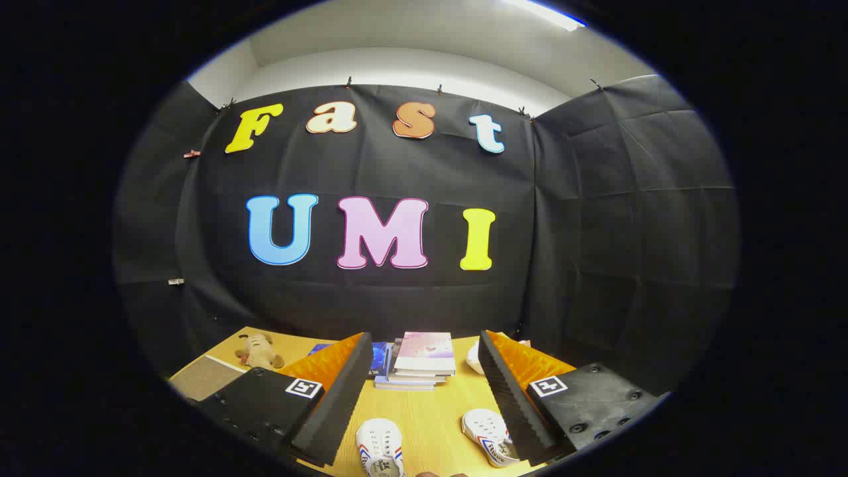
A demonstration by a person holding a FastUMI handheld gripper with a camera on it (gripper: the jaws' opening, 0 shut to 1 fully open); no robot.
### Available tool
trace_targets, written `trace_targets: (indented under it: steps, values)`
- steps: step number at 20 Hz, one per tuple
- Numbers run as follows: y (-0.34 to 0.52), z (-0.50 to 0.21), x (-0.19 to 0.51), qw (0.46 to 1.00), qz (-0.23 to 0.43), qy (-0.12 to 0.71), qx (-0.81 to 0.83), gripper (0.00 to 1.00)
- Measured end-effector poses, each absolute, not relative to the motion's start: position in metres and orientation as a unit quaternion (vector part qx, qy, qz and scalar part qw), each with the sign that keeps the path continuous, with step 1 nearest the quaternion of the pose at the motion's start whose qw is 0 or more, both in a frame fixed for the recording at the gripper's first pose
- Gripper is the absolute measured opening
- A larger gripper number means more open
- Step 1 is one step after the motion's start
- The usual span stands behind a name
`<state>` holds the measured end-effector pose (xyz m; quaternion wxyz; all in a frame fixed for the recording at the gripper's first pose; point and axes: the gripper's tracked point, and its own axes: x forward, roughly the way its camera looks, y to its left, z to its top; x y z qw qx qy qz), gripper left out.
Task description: Open the storage box then place both shoes into the box .Put the left shoe in first, then the right shoe, with the right side of both shoes facing outward in a uniform manner.
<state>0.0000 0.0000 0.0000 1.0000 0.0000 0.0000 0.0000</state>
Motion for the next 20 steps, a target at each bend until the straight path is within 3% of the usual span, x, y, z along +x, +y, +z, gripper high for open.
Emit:
trace_targets:
  steps: [20]
  values:
    - [0.026,-0.017,-0.002,0.999,0.027,0.023,-0.006,0.98]
